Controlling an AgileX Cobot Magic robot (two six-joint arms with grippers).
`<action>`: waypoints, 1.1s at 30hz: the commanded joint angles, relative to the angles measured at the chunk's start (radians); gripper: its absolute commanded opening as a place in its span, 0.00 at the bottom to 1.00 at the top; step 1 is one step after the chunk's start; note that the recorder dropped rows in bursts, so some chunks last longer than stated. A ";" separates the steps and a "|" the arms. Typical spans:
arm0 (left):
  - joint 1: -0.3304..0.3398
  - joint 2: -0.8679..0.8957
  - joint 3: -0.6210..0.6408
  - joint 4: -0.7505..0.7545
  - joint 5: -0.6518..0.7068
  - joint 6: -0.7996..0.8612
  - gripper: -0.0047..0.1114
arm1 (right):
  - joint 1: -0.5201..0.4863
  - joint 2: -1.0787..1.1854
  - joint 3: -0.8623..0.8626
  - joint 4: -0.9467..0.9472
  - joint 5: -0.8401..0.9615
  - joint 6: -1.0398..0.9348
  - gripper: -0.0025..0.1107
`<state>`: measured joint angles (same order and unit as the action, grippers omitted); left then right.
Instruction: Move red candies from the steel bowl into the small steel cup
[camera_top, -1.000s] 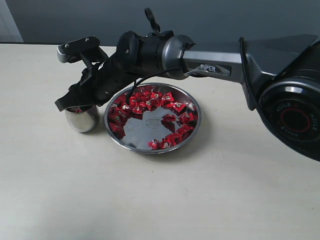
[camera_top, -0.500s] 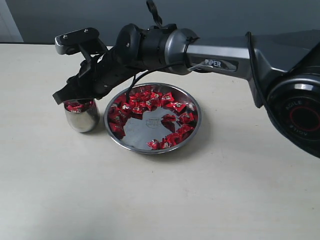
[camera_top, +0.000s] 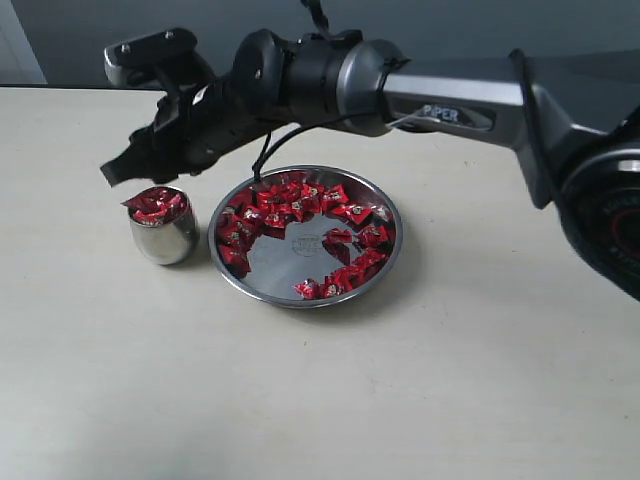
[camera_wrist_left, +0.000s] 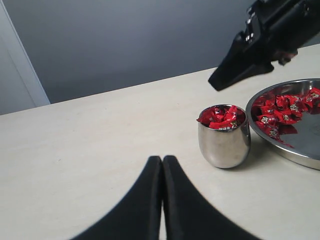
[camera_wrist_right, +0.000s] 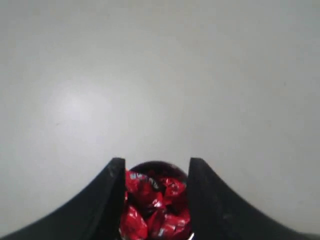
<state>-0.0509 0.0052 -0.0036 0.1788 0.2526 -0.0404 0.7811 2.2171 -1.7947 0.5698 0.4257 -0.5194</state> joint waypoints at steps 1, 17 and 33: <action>0.000 -0.005 0.004 -0.003 -0.010 -0.003 0.04 | -0.002 -0.101 -0.007 -0.047 -0.037 -0.003 0.24; 0.000 -0.005 0.004 -0.003 -0.010 -0.003 0.04 | -0.006 -0.287 0.091 -0.570 0.192 0.450 0.02; 0.000 -0.005 0.004 -0.003 -0.010 -0.003 0.04 | -0.014 -0.869 0.838 -0.663 0.192 0.614 0.02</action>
<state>-0.0509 0.0052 -0.0036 0.1788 0.2526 -0.0404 0.7730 1.3795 -0.9851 -0.1037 0.5047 0.0940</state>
